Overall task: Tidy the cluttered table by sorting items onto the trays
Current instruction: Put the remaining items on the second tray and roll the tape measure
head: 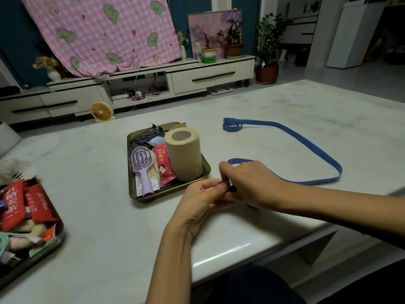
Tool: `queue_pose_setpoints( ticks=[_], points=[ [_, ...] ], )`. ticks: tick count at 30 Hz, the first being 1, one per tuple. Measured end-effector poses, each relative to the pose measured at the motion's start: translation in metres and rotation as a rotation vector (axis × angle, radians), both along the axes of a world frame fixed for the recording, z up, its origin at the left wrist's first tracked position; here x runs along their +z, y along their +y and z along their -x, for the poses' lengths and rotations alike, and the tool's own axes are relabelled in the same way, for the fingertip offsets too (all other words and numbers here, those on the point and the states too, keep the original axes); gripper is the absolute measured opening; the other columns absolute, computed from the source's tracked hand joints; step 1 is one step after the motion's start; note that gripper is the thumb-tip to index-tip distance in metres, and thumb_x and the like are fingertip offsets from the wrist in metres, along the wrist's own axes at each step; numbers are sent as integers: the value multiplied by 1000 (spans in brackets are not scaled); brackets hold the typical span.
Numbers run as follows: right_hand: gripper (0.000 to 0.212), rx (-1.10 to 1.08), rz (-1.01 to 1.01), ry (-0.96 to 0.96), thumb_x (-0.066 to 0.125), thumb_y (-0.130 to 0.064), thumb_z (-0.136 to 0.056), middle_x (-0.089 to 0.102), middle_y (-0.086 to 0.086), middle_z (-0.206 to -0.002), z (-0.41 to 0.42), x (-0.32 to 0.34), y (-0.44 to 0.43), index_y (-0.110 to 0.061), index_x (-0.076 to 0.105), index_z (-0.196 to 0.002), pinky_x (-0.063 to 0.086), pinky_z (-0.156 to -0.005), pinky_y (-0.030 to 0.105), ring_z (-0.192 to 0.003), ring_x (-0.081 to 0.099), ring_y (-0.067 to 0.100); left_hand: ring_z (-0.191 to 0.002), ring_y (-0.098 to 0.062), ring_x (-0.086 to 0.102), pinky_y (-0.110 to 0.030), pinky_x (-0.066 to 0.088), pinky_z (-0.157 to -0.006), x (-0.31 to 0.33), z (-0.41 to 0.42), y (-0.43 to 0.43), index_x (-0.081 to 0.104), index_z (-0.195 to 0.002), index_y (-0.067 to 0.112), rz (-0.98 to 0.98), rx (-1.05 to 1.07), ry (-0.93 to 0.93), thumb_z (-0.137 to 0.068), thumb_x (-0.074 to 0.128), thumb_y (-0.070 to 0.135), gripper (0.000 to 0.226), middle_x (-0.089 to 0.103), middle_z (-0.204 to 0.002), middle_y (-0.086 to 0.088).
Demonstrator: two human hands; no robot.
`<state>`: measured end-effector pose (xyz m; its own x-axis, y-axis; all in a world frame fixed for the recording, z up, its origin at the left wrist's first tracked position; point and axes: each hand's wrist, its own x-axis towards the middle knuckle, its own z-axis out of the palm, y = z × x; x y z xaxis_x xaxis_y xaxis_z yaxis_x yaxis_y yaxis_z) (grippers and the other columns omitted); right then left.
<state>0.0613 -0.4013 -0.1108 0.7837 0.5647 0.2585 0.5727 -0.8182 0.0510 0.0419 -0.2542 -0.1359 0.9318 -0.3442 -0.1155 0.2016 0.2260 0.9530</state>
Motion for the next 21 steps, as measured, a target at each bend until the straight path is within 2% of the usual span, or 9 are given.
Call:
queue_pose_setpoints(
  ticks=[2, 5, 6, 8, 12, 16, 19, 21],
  points=[
    [36, 55, 40, -6, 54, -46, -88, 65, 8, -91, -1, -1, 0, -16, 43, -105, 28, -57, 32, -74, 54, 25, -61, -15, 66, -28, 58, -65, 0, -1, 1, 70, -78, 6, -30, -7, 11, -84, 60, 4, 12, 68, -65, -9],
    [36, 131, -5, 274, 60, -42, -86, 60, -4, -75, 1, 10, -1, -21, 53, -115, 31, -58, 28, -63, 46, 8, -59, -16, 65, -32, 58, -66, 0, -4, 5, 64, -94, 1, -70, -88, 28, -84, 59, -2, 12, 67, -68, -9],
    [35, 147, -59, 375, 64, -40, -84, 55, -12, -67, 1, 15, -2, -22, 58, -113, 32, -56, 24, -59, 46, 4, -61, -17, 65, -33, 58, -65, 1, -5, 7, 62, -101, -1, -64, -116, 39, -82, 61, 0, 19, 68, -72, -9],
    [29, 168, -162, 503, 70, -35, -81, 50, -14, -60, 2, 23, -6, -22, 64, -106, 35, -54, 17, -56, 49, 0, -67, -21, 68, -31, 57, -62, 3, -6, 10, 60, -109, -2, -46, -166, 61, -75, 67, 8, 36, 69, -79, -13],
    [24, 188, -236, 662, 71, -28, -81, 57, -10, -57, 5, 32, -14, -19, 65, -103, 38, -49, 9, -46, 52, 1, -78, -28, 69, -27, 56, -60, 4, -5, 13, 57, -117, 1, -66, -227, 75, -70, 71, 17, 52, 68, -95, -21],
    [17, 167, -365, 868, 69, -21, -83, 61, -7, -54, 3, 35, -19, -27, 60, -96, 43, -41, 18, -42, 59, 14, -78, -27, 70, -25, 55, -57, 4, -5, 15, 53, -123, 3, -51, -272, 77, -70, 72, 20, 59, 70, -92, -18],
    [16, 165, -405, 910, 68, -19, -84, 63, -6, -56, 2, 36, -20, -26, 59, -96, 44, -40, 18, -44, 61, 15, -76, -26, 70, -24, 55, -55, 3, -5, 15, 53, -124, 3, -52, -255, 73, -63, 74, 26, 68, 70, -91, -17],
    [14, 153, -403, 870, 69, -21, -83, 63, -8, -55, 2, 36, -19, -27, 58, -91, 43, -40, 17, -43, 60, 13, -74, -25, 70, -24, 55, -54, 3, -5, 15, 53, -124, 2, -44, -219, 71, -64, 73, 26, 68, 70, -89, -16]
  ],
)
